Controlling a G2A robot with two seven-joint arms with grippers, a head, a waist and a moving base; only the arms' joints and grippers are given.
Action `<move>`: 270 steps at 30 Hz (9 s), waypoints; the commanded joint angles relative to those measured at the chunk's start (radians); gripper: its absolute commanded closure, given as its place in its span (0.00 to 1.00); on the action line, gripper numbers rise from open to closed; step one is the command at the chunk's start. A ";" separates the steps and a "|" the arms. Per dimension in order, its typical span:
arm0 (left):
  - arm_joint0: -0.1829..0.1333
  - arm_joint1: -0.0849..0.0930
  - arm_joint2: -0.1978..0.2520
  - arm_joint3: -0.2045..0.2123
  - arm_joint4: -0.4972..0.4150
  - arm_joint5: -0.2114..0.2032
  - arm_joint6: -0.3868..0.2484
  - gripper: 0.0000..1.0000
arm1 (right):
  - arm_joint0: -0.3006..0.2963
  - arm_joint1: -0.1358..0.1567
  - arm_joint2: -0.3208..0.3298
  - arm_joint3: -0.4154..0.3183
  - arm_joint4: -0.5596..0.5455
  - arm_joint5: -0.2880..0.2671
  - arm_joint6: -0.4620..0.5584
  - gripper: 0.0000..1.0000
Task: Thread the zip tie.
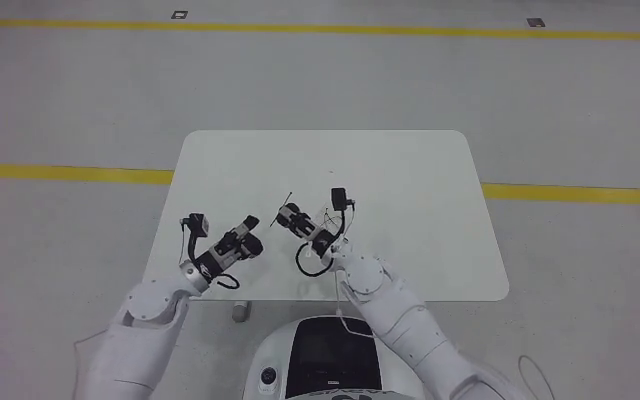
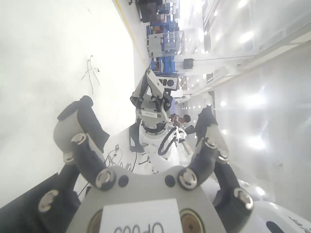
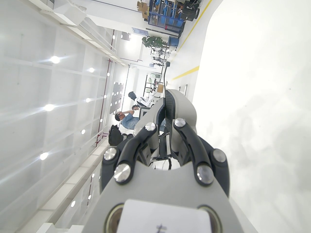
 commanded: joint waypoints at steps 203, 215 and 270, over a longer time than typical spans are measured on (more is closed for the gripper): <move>-0.182 0.084 0.049 0.253 -0.156 -0.080 -0.416 1.00 | -0.125 0.091 0.142 -0.127 0.111 -0.001 0.305 0.00; -0.267 0.107 0.052 0.382 -0.190 -0.026 -0.668 1.00 | -0.064 0.108 0.155 -0.051 0.256 -0.004 0.595 0.00; -0.311 0.173 0.246 0.337 -0.288 -0.042 -0.668 1.00 | 0.088 0.123 0.077 0.194 0.522 -0.004 0.906 0.59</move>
